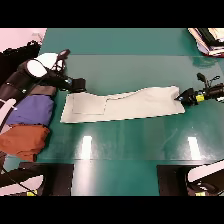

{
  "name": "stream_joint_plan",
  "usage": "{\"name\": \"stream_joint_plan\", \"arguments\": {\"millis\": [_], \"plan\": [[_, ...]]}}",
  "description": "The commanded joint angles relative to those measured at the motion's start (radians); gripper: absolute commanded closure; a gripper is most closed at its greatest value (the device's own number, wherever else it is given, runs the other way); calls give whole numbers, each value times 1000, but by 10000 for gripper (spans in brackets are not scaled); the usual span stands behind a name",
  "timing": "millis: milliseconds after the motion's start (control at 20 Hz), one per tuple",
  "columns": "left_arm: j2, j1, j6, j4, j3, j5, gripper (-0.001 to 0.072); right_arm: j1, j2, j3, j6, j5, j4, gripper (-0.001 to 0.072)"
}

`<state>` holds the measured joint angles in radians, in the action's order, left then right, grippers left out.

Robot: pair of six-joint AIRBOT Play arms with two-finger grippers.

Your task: Fold the shirts.

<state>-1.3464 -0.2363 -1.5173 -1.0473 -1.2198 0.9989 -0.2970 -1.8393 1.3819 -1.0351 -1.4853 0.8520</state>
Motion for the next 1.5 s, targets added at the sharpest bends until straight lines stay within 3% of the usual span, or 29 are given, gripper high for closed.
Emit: {"name": "stream_joint_plan", "arguments": {"millis": [0, 50, 100, 350, 700, 1150, 1450], "plan": [[-73, -82, 0, 64, -13, -33, 685, 31, -3, -4, 31, -22, -23, 577], [-110, -109, 2, 67, -34, -42, 685, 40, 8, -4, 43, -31, -23, 682], [-155, -134, 5, 68, -69, -48, 685, 40, 27, -4, 50, -33, -23, 698], [-379, -222, -2, 122, -285, -48, 685, 48, 215, 1, 31, -31, -164, 700], [-545, -302, -14, 164, -385, -86, 685, 272, 370, 260, -148, -36, -205, 700], [-549, -275, -19, 165, -417, -21, 685, 576, 369, 404, -188, 32, -206, 700], [-349, -56, 10, 45, -521, 81, 685, 763, 342, 404, -184, 131, -206, 700]]}}
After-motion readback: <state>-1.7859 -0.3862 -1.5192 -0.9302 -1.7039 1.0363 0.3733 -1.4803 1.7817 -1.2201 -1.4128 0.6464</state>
